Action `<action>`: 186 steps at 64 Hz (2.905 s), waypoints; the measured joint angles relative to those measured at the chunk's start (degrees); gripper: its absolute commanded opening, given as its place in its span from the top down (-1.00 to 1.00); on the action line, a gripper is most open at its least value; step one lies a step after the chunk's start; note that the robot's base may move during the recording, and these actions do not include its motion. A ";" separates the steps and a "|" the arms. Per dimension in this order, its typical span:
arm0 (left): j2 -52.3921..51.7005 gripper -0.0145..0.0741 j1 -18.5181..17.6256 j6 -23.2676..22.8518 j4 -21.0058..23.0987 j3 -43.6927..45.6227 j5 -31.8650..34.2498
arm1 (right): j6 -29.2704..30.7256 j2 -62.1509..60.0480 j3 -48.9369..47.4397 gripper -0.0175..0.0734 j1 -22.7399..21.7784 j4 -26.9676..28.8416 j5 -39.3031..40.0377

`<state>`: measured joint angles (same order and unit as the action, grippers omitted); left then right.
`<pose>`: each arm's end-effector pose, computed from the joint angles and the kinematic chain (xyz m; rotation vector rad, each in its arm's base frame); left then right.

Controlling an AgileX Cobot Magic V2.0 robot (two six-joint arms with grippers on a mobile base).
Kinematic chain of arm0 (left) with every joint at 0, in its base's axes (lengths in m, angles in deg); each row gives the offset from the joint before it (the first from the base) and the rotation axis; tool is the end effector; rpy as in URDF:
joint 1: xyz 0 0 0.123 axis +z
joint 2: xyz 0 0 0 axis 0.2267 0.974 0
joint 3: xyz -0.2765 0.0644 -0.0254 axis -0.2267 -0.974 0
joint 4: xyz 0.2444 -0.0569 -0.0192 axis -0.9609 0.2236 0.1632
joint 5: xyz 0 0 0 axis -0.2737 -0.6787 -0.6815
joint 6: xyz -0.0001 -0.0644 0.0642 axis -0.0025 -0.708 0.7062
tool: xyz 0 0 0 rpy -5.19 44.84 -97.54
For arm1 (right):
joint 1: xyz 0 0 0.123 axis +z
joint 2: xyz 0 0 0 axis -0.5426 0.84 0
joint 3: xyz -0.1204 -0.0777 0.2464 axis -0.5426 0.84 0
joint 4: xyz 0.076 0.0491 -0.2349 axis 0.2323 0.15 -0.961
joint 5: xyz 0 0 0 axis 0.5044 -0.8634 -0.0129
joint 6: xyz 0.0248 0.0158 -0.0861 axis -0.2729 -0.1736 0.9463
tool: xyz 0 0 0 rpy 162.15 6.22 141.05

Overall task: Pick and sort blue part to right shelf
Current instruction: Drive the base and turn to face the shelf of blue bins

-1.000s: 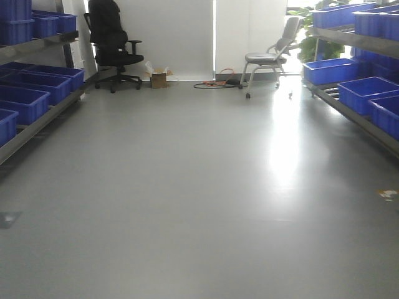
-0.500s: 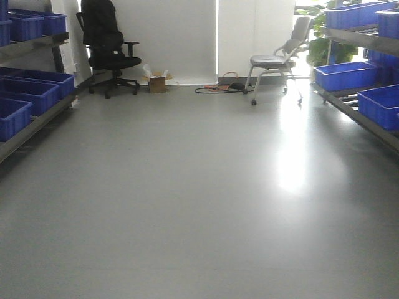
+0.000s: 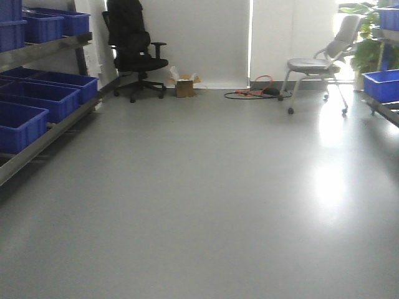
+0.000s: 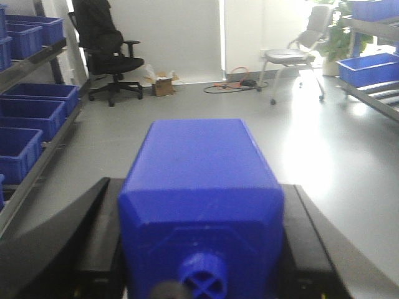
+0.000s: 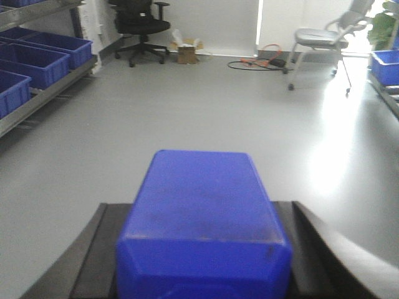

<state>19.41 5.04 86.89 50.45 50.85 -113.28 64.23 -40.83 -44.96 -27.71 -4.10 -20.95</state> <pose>0.0375 -0.0100 0.3024 0.1725 1.6227 -0.1315 0.0616 0.0049 0.2788 -0.0322 1.6810 0.0947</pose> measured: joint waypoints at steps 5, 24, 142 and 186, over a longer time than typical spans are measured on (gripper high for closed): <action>0.00 -0.08 0.00 0.00 0.00 0.00 0.00 | 0.00 0.00 0.00 -0.30 0.00 0.00 0.00; 0.00 -0.08 0.00 0.00 0.00 0.00 0.00 | 0.00 0.00 0.00 -0.30 0.00 0.00 0.00; 0.00 -0.08 0.00 0.00 0.00 0.00 0.00 | 0.00 0.00 0.00 -0.30 0.00 0.00 0.00; 0.00 -0.08 0.00 0.00 0.00 0.00 0.00 | 0.00 0.00 0.00 -0.30 0.00 0.00 0.00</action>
<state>19.41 5.04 86.89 50.45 50.85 -113.28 64.23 -40.83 -44.96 -27.71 -4.10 -20.95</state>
